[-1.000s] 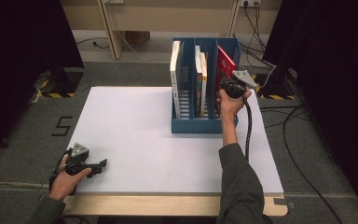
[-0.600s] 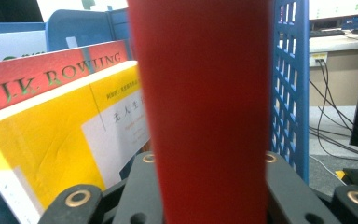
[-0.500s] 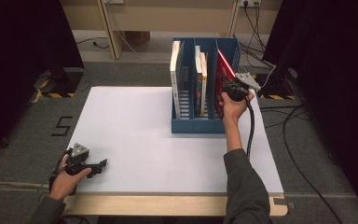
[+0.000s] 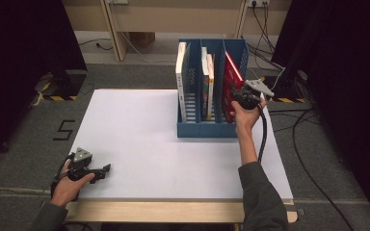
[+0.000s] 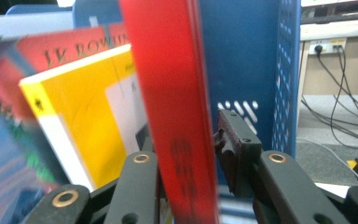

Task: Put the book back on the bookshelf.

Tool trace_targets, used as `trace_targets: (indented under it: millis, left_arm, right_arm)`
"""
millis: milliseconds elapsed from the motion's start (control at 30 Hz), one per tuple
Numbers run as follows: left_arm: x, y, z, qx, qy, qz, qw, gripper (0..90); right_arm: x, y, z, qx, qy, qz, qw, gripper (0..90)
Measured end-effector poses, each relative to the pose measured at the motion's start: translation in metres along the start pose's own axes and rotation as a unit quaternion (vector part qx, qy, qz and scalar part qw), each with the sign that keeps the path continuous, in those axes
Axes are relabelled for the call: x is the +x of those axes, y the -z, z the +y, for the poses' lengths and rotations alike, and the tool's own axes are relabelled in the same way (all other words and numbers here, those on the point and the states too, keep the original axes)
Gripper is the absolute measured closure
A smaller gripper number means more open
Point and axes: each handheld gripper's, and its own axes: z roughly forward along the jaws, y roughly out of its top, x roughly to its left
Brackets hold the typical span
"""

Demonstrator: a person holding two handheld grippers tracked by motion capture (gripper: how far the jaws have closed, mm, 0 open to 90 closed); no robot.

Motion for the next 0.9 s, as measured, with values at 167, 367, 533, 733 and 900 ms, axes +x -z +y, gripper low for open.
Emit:
trace_targets:
  millis: [167,367,533,733,900]
  left_arm:
    - [0.0,0.0,0.0,-0.001,0.001,0.0,1.0,13.4]
    - [0.0,0.0,0.0,-0.001,0.001,0.0,1.0,13.4]
    - [0.0,0.0,0.0,-0.001,0.0,0.0,1.0,13.5]
    - [0.0,0.0,0.0,-0.001,0.0,0.0,1.0,13.5]
    - [0.0,0.0,0.0,-0.001,0.0,0.0,1.0,13.5]
  right_arm:
    - [-0.004,0.015,-0.009,0.009,0.013,0.012,0.9998,68.9]
    - [-0.007,0.03,-0.018,0.022,0.043,0.017,0.9987,69.4]
    - [-0.009,0.04,-0.022,0.041,0.066,0.021,0.9968,69.8]
    - [-0.013,0.049,-0.028,0.054,0.088,0.023,0.9944,72.9]
    - [-0.014,0.051,-0.03,0.057,0.093,0.03,0.9936,76.1]
